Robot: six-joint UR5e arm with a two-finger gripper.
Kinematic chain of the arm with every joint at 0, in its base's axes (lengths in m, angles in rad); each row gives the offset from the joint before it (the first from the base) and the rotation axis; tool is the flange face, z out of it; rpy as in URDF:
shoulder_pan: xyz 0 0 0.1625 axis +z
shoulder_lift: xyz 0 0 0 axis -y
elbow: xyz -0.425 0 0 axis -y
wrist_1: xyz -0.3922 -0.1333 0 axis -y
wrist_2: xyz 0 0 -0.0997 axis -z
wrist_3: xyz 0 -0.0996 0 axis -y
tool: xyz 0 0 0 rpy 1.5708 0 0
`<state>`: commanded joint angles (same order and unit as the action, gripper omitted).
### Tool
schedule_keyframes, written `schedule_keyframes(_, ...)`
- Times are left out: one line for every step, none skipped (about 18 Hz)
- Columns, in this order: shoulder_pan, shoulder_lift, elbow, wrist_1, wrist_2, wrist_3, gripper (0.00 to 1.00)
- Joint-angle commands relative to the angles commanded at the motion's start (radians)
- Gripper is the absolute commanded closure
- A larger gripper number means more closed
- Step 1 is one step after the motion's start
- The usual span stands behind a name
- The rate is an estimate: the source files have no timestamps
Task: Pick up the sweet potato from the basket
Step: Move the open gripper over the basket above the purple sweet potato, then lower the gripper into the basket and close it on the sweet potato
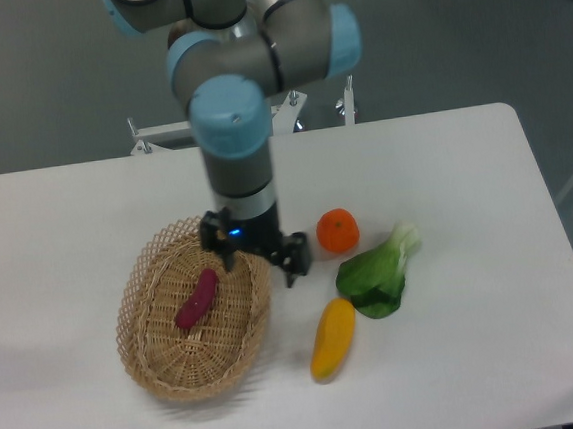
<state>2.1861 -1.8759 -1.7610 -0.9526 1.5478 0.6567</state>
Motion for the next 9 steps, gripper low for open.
schedule_keyframes(-0.009, -0.02, -0.002, 0.009, -0.002, -0.009, 0.0)
schedule_keyframes(-0.025, -0.037, 0.0, 0.018, 0.0, -0.011, 0.0)
schedule_keyframes(-0.037, -0.051, -0.002, 0.029, 0.0, -0.011, 0.0)
schedule_keyframes(-0.043, -0.06, -0.002, 0.037, -0.002, -0.011, 0.0)
schedule_keyframes(-0.048, -0.069, -0.008, 0.043, -0.002, -0.011, 0.0)
schedule_keyframes(-0.063, -0.08, -0.014, 0.045, 0.0, -0.014, 0.0)
schedule_keyframes(-0.071, -0.086, -0.017, 0.046, 0.0, -0.012, 0.0)
schedule_keyframes(-0.074, -0.095, -0.026, 0.051, 0.002, -0.011, 0.0)
schedule_keyframes(-0.075, -0.1, -0.029, 0.051, 0.002, -0.009, 0.0)
